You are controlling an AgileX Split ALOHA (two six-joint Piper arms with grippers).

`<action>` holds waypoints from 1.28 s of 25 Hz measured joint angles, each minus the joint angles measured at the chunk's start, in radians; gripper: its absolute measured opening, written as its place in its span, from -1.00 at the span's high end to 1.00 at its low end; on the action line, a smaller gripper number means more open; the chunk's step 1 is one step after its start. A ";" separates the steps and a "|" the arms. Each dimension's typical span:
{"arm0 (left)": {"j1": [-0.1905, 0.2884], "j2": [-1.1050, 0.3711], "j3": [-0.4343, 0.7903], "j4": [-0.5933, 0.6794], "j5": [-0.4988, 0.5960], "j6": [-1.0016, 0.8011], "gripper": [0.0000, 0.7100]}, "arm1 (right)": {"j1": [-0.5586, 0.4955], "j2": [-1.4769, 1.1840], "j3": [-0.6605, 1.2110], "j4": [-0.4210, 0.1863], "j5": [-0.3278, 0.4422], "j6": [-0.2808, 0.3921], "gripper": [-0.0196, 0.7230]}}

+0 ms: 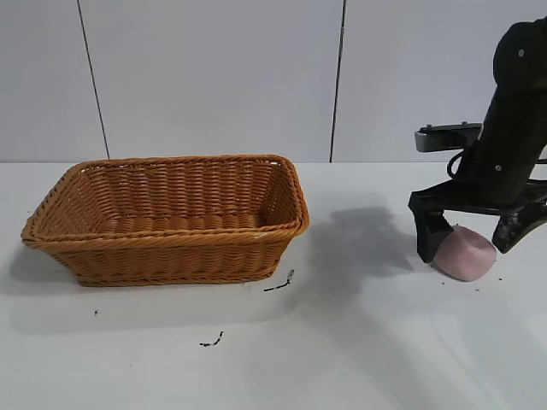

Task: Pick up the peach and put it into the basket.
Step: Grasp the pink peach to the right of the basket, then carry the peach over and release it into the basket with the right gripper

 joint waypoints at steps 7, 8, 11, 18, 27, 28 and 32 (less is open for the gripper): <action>0.000 0.000 0.000 0.000 0.000 0.000 -0.95 | 0.000 0.034 0.000 0.000 0.000 0.001 -0.91; 0.000 0.000 0.000 0.000 0.000 0.000 -0.95 | 0.000 0.036 0.000 0.000 0.000 0.001 -0.91; 0.000 0.000 0.000 0.000 0.000 0.000 -0.95 | 0.000 0.037 0.000 0.000 -0.008 0.001 -0.91; 0.000 0.000 0.000 0.000 0.000 0.000 -0.95 | 0.000 0.033 -0.002 -0.003 -0.012 0.001 0.61; 0.000 0.000 0.000 0.000 0.000 0.000 -0.95 | 0.001 -0.082 -0.132 -0.002 0.110 0.001 0.85; 0.000 0.000 0.000 0.000 0.000 0.000 -0.95 | 0.001 -0.096 -0.177 0.010 0.138 0.001 0.85; 0.000 0.000 0.000 0.000 0.000 0.000 -0.95 | 0.008 -0.117 -0.369 0.049 0.259 0.001 0.85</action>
